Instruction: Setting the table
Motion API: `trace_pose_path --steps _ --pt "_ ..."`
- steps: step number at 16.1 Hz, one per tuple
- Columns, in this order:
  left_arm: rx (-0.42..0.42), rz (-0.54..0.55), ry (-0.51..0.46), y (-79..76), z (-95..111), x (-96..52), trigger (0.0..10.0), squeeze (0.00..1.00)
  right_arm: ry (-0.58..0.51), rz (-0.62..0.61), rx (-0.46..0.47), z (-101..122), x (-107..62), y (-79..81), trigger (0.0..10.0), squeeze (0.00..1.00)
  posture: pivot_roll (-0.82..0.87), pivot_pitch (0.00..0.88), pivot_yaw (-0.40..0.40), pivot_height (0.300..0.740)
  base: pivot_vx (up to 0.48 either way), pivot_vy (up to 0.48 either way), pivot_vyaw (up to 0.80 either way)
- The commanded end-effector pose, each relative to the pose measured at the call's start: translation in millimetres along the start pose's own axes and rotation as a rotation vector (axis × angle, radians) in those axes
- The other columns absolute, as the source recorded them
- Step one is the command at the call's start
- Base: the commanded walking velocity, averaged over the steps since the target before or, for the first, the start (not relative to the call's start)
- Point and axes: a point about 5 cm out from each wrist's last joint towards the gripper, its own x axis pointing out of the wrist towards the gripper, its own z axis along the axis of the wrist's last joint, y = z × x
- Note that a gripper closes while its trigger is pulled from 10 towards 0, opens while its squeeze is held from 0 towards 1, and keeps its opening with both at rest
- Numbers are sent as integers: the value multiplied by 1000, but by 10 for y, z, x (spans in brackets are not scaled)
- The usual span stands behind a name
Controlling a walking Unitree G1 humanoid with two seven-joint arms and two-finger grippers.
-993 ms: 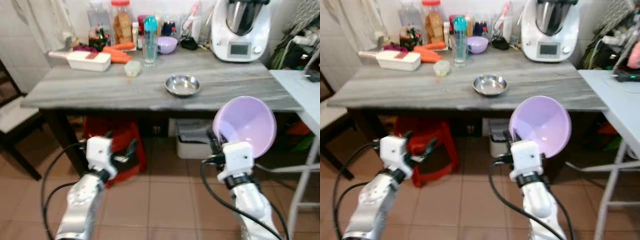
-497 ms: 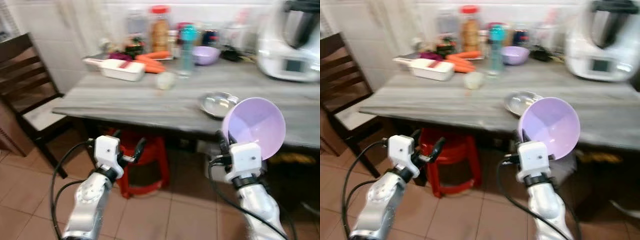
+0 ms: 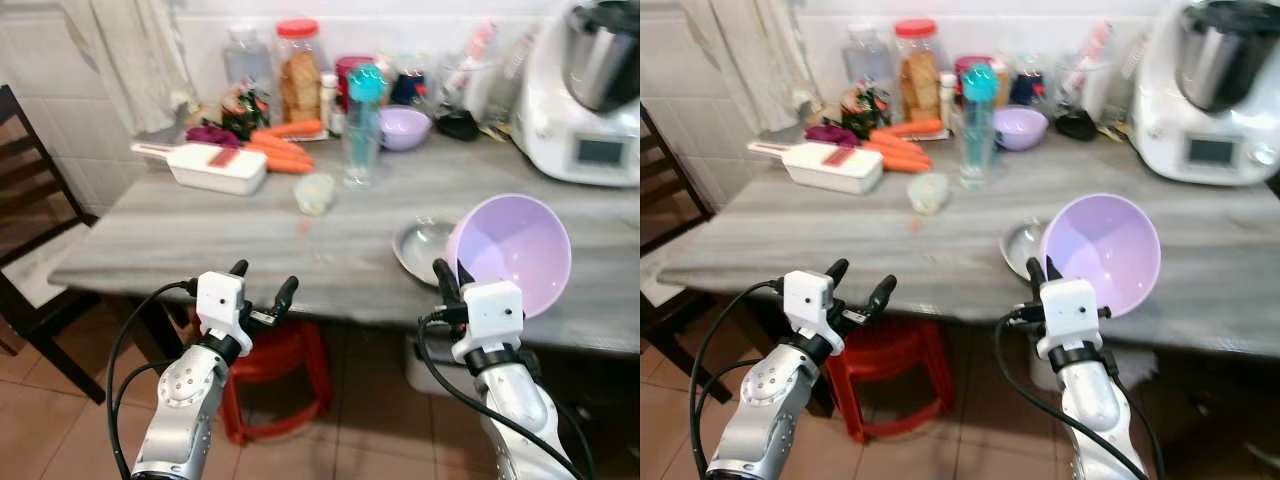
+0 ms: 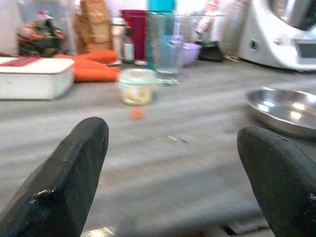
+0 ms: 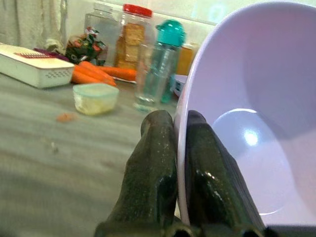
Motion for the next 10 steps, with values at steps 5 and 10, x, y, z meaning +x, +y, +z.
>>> trace_pose_path --steps 5,10 --pt "-6 2 -10 46 27 -53 10000 0 -16 25 5 35 28 51 10000 0 -22 0 25 740 441 0 0" --pt "-30 -268 3 -173 65 -220 10000 0 2 72 -6 17 63 90 10000 0 -14 0 16 740 0 0 0"
